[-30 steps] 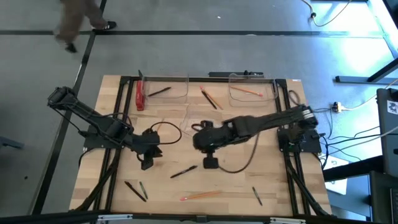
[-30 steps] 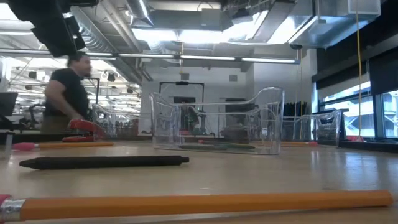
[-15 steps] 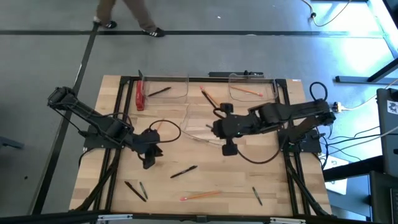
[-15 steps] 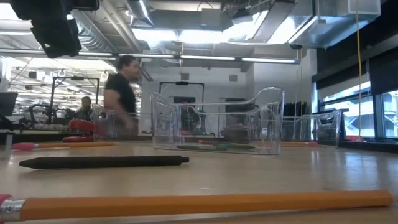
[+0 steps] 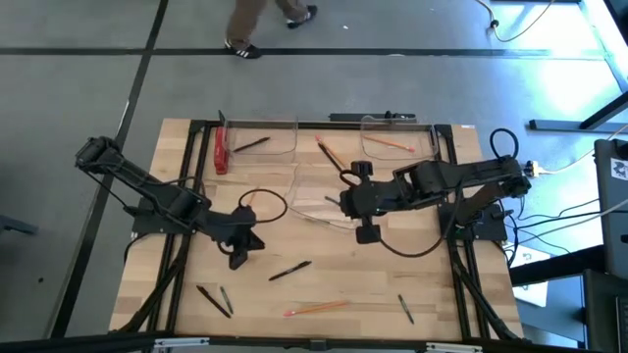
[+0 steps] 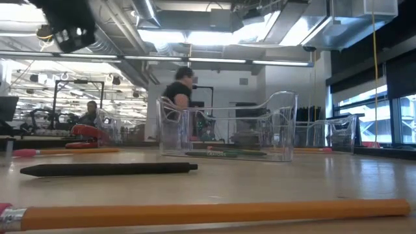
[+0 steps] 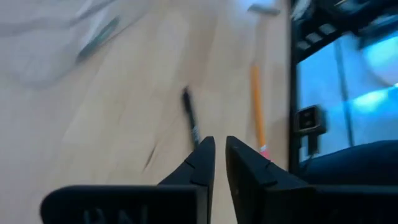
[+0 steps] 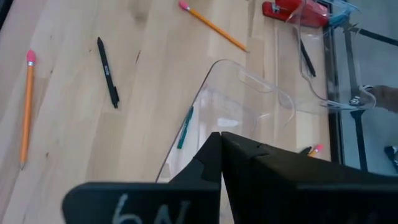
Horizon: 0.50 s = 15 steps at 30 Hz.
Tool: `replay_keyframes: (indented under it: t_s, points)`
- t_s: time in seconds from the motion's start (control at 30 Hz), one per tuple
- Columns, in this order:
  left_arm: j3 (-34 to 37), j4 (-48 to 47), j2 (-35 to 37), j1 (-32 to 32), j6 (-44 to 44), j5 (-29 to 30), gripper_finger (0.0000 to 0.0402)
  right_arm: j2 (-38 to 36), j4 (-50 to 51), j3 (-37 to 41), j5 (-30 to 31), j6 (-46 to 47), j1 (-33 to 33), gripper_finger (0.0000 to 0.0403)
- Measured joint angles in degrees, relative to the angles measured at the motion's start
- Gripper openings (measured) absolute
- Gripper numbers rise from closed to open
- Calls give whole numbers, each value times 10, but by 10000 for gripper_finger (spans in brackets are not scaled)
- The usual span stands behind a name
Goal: Sort crayons/erasers/pens/pencils in bins
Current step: Put the black pen into the top left transparent bin
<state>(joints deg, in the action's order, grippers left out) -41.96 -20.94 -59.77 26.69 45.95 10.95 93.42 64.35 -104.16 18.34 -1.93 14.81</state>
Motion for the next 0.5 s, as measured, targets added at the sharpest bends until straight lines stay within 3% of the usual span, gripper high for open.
replay_keyframes:
  t_s: [0.2, 0.5]
  points:
    - [-30, 13, -15, 10, -76, 28, 25, -19, -2, 0, -33, 11, 0, 5]
    - [-217, -205, -130, -6, -132, 52, 25, -37, -1, 0, -34, 32, 0, 5]
